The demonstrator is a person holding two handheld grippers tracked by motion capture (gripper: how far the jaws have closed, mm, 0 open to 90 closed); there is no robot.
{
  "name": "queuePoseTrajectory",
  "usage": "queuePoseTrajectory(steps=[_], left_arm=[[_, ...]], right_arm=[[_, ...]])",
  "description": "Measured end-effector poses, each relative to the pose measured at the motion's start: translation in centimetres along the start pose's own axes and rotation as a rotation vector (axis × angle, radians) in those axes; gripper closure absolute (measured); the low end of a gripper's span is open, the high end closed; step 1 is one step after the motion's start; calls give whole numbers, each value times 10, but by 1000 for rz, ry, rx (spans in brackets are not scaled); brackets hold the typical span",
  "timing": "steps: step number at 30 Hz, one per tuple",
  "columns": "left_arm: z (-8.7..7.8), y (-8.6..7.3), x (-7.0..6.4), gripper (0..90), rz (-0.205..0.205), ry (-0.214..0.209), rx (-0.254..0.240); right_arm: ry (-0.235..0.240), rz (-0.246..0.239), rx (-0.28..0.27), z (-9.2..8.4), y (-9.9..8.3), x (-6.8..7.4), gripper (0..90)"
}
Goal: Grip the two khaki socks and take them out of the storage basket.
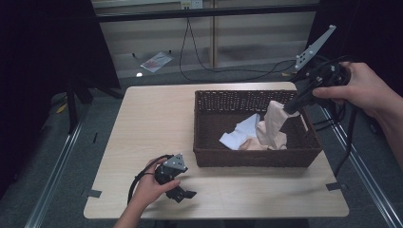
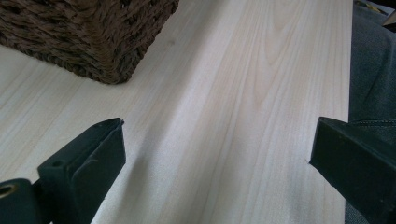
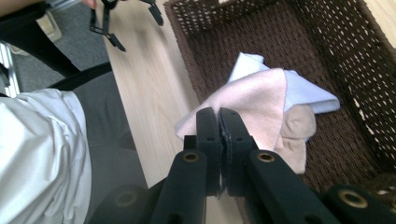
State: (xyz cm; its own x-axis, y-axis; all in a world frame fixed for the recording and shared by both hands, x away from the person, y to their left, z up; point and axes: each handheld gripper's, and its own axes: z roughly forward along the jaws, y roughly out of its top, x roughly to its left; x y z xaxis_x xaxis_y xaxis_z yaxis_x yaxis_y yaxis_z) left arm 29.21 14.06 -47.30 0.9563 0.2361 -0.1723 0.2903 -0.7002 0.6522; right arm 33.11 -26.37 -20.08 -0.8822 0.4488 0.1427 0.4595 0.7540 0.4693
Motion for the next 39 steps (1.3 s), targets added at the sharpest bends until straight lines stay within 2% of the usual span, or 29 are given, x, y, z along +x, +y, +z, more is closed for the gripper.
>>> queuePoseTrajectory(steps=[1, 2, 3, 4, 5, 9, 10, 15, 23, 28, 30, 32, 34, 36, 38, 39], left_arm=[[-1, 1, 0, 30, 6, 5, 11], [-1, 0, 1, 30, 5, -16, 7], [-1, 0, 1, 30, 5, -12, 8], [-2, 1, 0, 30, 5, 10, 13], [-1, 0, 1, 30, 4, 2, 7], [-1, 1, -1, 30, 11, 9, 20], [1, 1, -1, 30, 6, 9, -2], [0, 1, -1, 30, 8, 11, -1], [-1, 0, -1, 30, -1, 13, -11], [-2, 0, -1, 30, 1, 17, -11], [-2, 0, 0, 30, 6, 14, -9], [-2, 0, 0, 30, 5, 19, -2], [-2, 0, 0, 30, 5, 16, -4], [-2, 0, 0, 30, 7, 13, 0], [-2, 1, 0, 30, 9, 20, 12], [-2, 1, 0, 30, 8, 17, 13]], right_arm=[[-6, -1, 0, 0, 0, 1, 882], [-4, -1, 4, 1, 0, 2, 882], [-2, -8, 6, 2, -1, 4, 882], [1, -11, 7, 2, -1, 5, 882], [1, -17, -4, 3, -2, 6, 882], [2, -25, 7, 5, -5, 11, 881], [4, -21, 17, 6, -6, 13, 881], [12, -37, 30, 10, -7, 18, 880], [33, -76, 64, 28, -6, 26, 878], [54, -99, 86, 48, -7, 31, 866], [49, -104, 76, 55, -8, 31, 811], [56, -98, 67, 61, -9, 31, 694], [55, -96, 59, 64, -11, 29, 637], [36, -74, 59, 67, -11, 27, 517], [31, -66, 60, 70, -12, 23, 501], [18, -56, 60, 71, -12, 22, 451]])
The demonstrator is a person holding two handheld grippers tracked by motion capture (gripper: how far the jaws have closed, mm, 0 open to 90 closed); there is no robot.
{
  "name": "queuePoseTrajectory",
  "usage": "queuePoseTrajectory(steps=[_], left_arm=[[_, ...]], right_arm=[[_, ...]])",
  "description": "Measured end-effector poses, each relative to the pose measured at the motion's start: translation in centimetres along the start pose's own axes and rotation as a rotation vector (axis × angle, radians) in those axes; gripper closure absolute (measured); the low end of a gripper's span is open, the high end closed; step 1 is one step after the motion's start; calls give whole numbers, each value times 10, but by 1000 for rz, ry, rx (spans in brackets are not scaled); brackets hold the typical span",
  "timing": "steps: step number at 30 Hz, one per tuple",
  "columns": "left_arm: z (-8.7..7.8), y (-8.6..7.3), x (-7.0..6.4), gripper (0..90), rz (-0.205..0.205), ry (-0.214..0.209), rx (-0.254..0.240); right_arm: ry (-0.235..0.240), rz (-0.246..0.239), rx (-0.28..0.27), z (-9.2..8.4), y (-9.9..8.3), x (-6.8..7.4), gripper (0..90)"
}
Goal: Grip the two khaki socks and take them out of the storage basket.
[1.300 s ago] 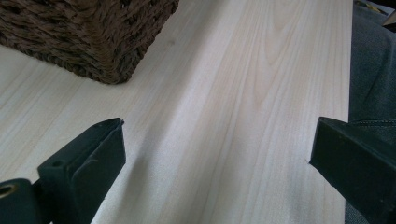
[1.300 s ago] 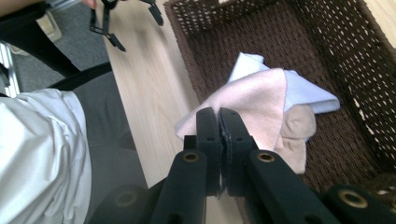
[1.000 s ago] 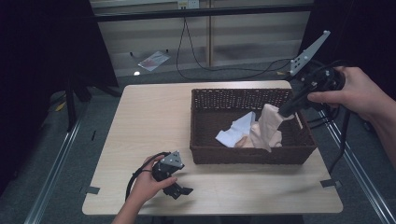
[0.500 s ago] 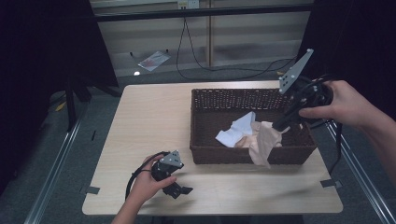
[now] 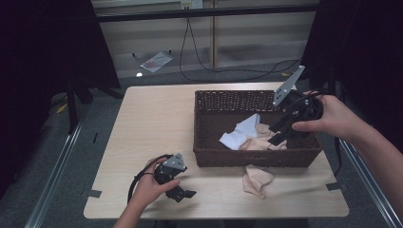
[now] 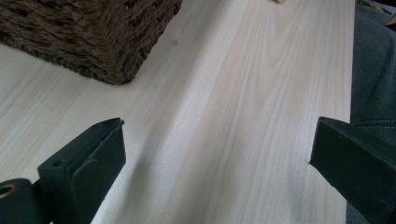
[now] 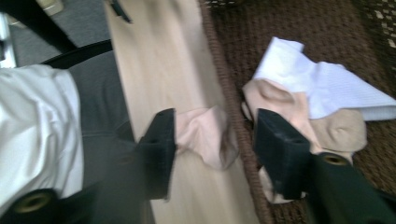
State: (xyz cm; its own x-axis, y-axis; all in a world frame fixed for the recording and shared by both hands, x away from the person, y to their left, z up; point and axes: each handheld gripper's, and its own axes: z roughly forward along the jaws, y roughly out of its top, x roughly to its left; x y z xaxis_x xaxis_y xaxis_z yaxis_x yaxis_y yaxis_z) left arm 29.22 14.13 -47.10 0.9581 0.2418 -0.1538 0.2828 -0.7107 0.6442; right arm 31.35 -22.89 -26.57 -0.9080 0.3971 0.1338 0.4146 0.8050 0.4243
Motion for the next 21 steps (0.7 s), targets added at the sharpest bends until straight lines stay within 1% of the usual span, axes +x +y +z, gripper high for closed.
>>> queuePoseTrajectory(steps=[1, 2, 3, 4, 5, 6, 7, 9, 11, 13, 14, 16, 17, 21], left_arm=[[0, 0, 0, 30, 0, 0, 0], [0, 0, -1, 31, 0, 21, 4], [0, 0, 0, 30, 0, -1, 1], [0, 0, 0, 31, 0, -1, 1], [2, -1, 0, 30, -8, -4, -24], [2, -1, 0, 30, -8, -4, -24], [2, -1, 0, 30, -6, -7, -19], [2, -1, 0, 30, -6, -5, -19], [2, -1, 0, 30, -5, -7, -19], [2, -1, 0, 30, -3, -10, -12], [2, -1, 0, 30, -3, -11, -9], [2, -1, 0, 30, 0, -11, -9], [2, -1, 0, 31, -3, -12, -11], [2, -2, 0, 30, -8, -9, -19]], right_arm=[[0, 0, 0, 0, 0, 0, 451], [-5, 9, -5, 3, 0, -4, 412], [-14, 14, -15, 4, -1, -7, 375], [-21, 19, -22, 6, -1, -9, 348], [-23, 23, -20, 7, -1, -12, 346], [-23, 23, -20, 7, -1, -12, 346], [-42, 34, -32, 12, -1, -17, 296], [-52, 62, -27, 16, -1, -23, 269], [-71, 86, -49, 20, -2, -30, 230], [-77, 98, -55, 23, -3, -35, 224], [-77, 120, -56, 25, -3, -37, 207], [-88, 126, -44, 29, -3, -41, 197], [-93, 130, -48, 31, -3, -42, 196], [-95, 139, -37, 42, -3, -47, 186]])
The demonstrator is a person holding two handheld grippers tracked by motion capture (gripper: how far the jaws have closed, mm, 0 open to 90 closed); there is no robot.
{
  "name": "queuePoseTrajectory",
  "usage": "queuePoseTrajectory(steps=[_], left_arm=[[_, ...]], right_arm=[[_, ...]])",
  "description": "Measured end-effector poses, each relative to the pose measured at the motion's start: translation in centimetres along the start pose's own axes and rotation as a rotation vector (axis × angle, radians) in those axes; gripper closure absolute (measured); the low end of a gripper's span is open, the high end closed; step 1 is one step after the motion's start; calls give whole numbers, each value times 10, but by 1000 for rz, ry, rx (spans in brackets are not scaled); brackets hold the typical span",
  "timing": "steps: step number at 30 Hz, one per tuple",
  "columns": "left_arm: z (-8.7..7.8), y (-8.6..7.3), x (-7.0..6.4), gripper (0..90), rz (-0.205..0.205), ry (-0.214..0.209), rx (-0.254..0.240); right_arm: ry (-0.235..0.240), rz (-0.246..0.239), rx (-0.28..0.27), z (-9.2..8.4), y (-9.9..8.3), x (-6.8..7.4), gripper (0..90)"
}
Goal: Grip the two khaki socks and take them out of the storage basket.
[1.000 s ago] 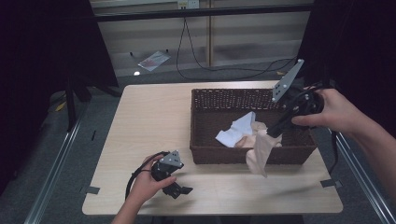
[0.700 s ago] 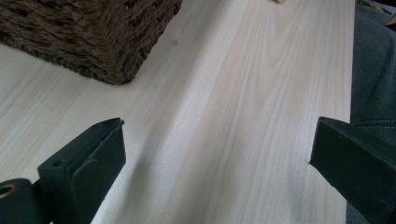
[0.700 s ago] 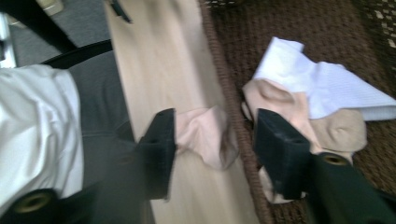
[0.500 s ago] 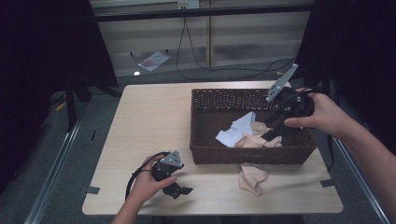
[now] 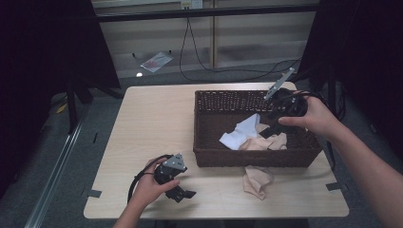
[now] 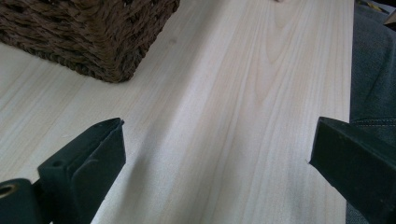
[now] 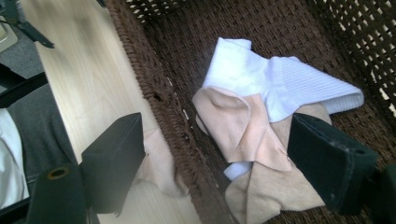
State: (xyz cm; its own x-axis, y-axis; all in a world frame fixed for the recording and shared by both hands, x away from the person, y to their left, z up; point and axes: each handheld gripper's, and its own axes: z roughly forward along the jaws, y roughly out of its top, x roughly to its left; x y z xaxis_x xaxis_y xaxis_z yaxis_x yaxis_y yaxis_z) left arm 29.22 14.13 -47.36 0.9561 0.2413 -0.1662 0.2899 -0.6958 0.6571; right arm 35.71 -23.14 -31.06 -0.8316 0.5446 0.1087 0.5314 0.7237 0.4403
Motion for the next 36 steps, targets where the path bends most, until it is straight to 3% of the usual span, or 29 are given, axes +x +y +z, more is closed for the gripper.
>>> queuePoseTrajectory(steps=[4, 20, 21, 23, 24, 26, 36], left_arm=[[-1, 0, 0, 30, 4, 0, 9], [0, 0, 0, 30, -5, 0, -6], [-2, 1, 0, 30, 3, 23, 23], [-2, 1, 0, 30, 2, 24, 22], [-1, 0, 0, 30, -8, 0, -11], [-3, 0, 1, 30, -1, 3, 14], [-3, 0, 2, 30, 3, 1, 1]], right_arm=[[-15, 12, 1, 13, 0, -4, 146], [-45, 63, 16, 52, -6, -30, 160], [-50, 68, 12, 55, -6, -31, 168], [-54, 71, 16, 60, -7, -33, 187], [-54, 63, 24, 62, -8, -35, 192], [-57, 68, 24, 66, -9, -37, 215], [-39, 57, 50, 85, -13, -38, 322]])
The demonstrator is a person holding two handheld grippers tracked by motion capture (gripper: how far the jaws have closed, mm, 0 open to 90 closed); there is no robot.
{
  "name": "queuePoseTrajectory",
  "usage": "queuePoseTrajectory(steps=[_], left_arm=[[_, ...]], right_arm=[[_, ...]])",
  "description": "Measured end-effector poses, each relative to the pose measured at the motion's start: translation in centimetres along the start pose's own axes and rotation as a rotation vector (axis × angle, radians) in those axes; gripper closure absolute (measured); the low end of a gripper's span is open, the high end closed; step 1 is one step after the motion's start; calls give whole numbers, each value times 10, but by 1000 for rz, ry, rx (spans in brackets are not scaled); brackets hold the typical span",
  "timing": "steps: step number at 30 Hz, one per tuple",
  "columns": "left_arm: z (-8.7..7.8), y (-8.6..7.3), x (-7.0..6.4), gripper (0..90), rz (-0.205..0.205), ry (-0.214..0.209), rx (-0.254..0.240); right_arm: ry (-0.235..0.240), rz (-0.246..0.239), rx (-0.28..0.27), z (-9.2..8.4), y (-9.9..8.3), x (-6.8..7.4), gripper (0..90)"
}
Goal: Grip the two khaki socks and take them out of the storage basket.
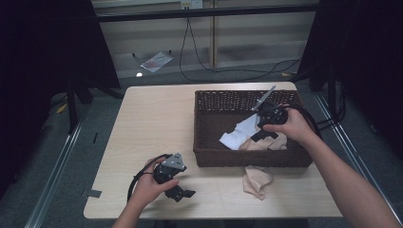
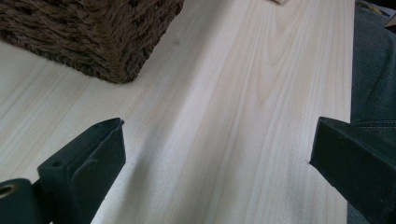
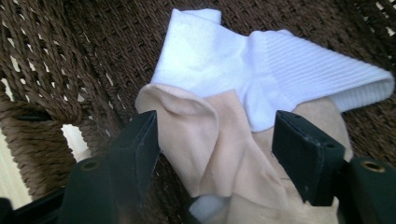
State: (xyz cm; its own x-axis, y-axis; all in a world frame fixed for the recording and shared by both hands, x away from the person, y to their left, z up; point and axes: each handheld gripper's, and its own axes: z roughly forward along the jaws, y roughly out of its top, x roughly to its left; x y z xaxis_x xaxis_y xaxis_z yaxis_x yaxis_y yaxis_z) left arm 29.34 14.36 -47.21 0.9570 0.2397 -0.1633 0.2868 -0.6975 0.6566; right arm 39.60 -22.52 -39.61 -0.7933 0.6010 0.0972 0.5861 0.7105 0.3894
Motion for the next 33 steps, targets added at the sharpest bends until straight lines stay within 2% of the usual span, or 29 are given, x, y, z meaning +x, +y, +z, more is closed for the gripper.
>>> queuePoseTrajectory(steps=[2, 10, 16, 23, 25, 26, 28, 29, 33], left_arm=[[-1, 0, 0, 30, 6, 2, 9], [0, 0, 0, 30, 2, 3, 5], [-1, 0, 0, 30, 5, 3, 8], [-1, 0, 1, 31, 1, 1, 0], [-2, 0, 1, 31, 13, 7, 22], [-1, 0, 1, 31, -4, 4, 9], [-1, 0, 0, 31, -6, 6, -1], [-2, 0, 2, 31, 19, 4, 26], [-1, 0, 0, 31, -6, 6, -3]], right_arm=[[2, -9, 7, 3, -1, -1, 322], [35, 17, 29, 17, -3, -3, 337], [27, 12, 50, 24, -3, -4, 355], [25, 6, 45, 30, -1, -8, 392], [21, 16, 48, 32, -1, -7, 404], [25, 7, 47, 33, -1, -8, 410], [21, 2, 56, 35, -1, -7, 412], [19, 4, 56, 36, -1, -7, 412], [22, 6, 59, 40, -1, -8, 433]])
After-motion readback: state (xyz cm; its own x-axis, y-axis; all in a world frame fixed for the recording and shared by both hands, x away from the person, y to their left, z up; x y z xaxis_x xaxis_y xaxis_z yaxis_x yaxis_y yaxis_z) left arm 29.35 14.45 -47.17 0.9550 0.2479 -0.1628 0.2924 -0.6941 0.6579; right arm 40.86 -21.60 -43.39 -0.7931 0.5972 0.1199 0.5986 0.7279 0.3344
